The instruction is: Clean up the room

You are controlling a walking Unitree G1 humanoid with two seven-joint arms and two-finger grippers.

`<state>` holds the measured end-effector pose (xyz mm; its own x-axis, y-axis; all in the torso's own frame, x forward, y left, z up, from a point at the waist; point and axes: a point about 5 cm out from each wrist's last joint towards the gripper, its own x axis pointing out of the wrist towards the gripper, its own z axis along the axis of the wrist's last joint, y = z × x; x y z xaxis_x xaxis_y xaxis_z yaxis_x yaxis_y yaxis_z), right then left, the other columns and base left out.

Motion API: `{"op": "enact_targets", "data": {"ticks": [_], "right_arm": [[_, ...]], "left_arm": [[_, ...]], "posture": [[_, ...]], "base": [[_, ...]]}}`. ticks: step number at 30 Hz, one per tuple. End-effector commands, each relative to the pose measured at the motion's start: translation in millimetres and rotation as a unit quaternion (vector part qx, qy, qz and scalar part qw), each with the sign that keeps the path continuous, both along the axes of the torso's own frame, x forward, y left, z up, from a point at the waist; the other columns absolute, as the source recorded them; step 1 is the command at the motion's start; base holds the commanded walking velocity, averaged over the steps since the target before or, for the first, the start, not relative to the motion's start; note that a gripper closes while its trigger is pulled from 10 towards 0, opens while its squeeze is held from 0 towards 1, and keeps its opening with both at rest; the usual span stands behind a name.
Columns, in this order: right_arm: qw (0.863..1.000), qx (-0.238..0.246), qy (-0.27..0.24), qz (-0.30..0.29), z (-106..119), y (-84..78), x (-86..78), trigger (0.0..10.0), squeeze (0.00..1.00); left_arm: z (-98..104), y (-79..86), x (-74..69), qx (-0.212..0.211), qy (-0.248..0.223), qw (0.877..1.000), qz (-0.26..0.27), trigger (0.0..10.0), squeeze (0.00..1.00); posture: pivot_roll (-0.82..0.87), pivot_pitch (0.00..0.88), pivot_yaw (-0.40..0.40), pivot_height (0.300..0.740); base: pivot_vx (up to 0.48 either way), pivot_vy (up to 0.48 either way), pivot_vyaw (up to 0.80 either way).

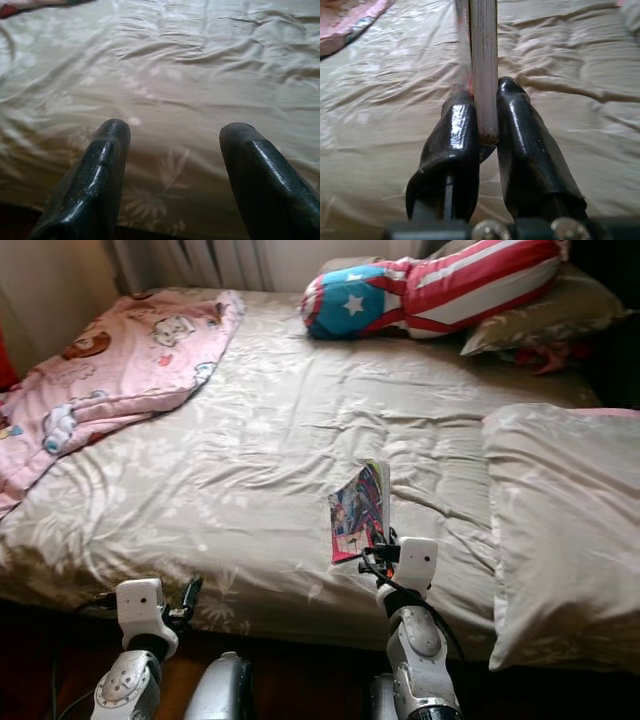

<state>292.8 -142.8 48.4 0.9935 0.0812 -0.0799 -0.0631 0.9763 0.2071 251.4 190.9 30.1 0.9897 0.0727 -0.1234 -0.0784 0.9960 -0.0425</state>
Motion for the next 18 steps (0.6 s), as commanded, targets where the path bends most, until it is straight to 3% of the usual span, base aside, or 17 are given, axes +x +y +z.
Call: {"op": "enact_targets", "data": {"ticks": [1,10,18], "right_arm": [[1.0,0.001,-0.027,0.002,10.7,1.3,4.8,10.0,0.0],[1.0,0.002,-0.029,0.011,11.3,3.5,4.7,10.0,0.0],[0.999,0.003,-0.031,0.019,12.3,5.7,4.7,10.0,0.0]], "left_arm": [[-0.7,1.1,-1.6,0.006,0.006,1.0,0.001,10.0,0.0],[0.2,1.5,-1.2,0.007,0.004,1.0,0.002,10.0,0.0],[0.5,2.3,-0.8,0.009,0.003,1.0,0.003,10.0,0.0]], "posture": [[-0.01,0.115,0.007,0.638],[-0.01,0.115,0.008,0.638],[-0.01,0.114,0.007,0.638]], "base": [[0.0,0.0,0.0],[0.0,0.0,0.0],[0.257,0.0,0.0]]}}
